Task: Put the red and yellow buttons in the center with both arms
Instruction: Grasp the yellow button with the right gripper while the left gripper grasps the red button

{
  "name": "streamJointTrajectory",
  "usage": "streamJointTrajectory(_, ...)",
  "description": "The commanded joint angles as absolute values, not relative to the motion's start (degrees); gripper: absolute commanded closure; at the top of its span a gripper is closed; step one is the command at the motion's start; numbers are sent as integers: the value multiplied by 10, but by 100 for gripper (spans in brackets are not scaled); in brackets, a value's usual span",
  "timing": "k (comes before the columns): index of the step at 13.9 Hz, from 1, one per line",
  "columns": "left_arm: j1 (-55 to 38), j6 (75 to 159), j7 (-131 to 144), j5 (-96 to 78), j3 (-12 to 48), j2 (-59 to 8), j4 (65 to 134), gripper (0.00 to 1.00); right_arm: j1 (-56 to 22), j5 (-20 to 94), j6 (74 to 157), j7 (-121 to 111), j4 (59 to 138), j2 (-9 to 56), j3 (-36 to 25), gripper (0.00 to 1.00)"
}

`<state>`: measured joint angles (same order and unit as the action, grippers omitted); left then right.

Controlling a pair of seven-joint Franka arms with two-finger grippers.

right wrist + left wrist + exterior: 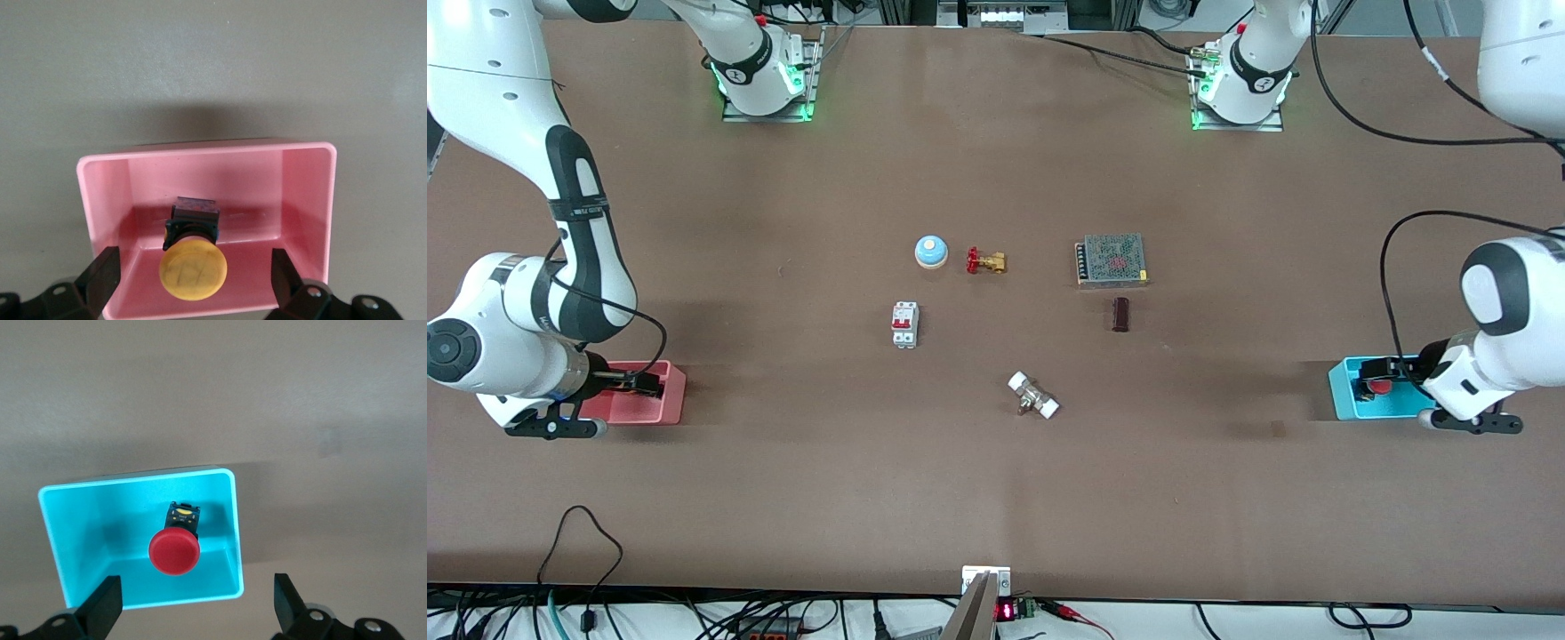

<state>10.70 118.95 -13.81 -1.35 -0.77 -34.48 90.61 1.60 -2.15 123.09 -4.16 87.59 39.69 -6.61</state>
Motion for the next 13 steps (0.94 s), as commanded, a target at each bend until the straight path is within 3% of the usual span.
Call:
streamJointTrajectory(1,114,1204,-154,-18,-12,-364,901,0,24,-23,1227,-41,864,408,-61,0)
streamJointTrajectory(6,122,1207,-156,7,-13,-380,902,3,28,-23,1230,-40,860,420,-61,0)
streamJointTrajectory(13,120,1207,-149,7,-12,-384,902,31,28,-20,1231,-40,860,432,-61,1)
